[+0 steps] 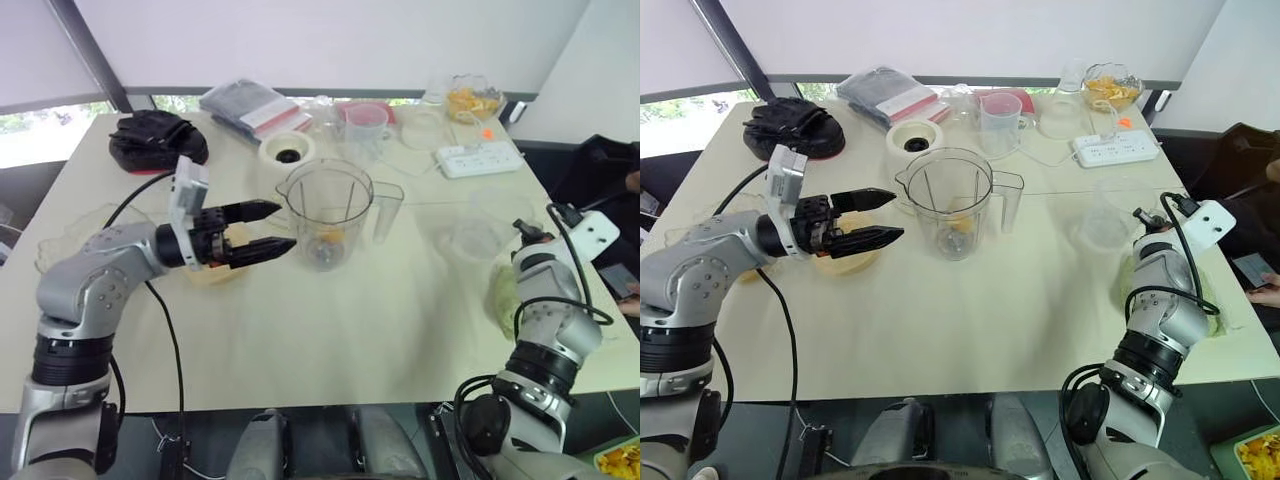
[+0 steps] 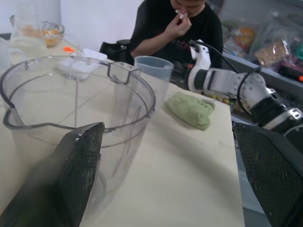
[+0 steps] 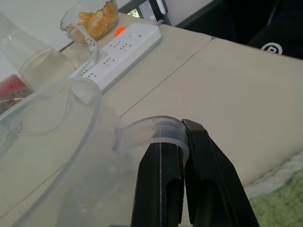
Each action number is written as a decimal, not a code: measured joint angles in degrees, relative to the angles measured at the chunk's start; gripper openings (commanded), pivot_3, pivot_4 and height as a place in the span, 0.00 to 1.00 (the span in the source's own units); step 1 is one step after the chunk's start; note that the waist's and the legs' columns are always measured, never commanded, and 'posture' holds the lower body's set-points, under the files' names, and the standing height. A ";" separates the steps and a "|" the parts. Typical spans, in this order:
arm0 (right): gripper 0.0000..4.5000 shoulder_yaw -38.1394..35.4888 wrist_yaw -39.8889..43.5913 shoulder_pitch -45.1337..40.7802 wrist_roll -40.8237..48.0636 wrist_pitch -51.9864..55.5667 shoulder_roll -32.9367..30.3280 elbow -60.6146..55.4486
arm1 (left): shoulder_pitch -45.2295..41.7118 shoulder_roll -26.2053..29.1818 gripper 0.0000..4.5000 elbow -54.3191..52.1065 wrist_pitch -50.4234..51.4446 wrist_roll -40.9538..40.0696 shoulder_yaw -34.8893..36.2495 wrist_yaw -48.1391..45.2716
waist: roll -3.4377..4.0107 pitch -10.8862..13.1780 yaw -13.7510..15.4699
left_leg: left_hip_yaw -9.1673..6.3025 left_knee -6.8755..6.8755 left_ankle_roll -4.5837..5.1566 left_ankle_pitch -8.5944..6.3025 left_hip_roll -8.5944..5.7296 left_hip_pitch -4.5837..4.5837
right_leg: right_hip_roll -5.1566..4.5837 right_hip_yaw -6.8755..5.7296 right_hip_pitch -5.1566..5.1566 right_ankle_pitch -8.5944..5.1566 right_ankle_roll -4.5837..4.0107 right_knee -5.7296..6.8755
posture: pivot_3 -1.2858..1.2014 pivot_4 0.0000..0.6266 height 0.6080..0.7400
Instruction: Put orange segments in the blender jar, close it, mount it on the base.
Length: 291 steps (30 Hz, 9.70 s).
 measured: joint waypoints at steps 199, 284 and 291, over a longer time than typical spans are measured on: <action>0.99 31.63 28.47 28.27 25.30 17.13 -35.02 -47.59 | -51.98 -8.59 0.06 90.79 -49.42 66.52 -19.73 -22.45 | -0.84 0.25 3.20 | -0.29 0.99 0.88 -0.49 -0.01 -0.13 | 0.07 -0.39 0.45 0.03 0.04 -0.04 | 0.52 0.24 1.00; 0.59 44.91 6.69 14.11 -19.06 -9.97 6.21 -13.97 | -71.95 -25.05 0.06 91.00 -45.08 65.49 -17.99 -25.35 | -0.82 0.26 0.05 | -0.12 0.78 0.41 -0.23 -0.01 -0.18 | 0.05 -0.21 -0.02 0.03 0.04 0.29 | 0.52 0.24 1.00; 0.59 44.90 5.41 16.28 -19.92 -9.10 6.92 -17.02 | -71.52 -24.76 0.06 90.83 -46.35 67.01 -19.83 -25.88 | -0.79 0.24 0.11 | -0.12 0.82 0.36 -0.20 -0.02 -0.17 | 0.05 -0.21 0.00 0.03 0.04 0.35 | 0.52 0.24 1.00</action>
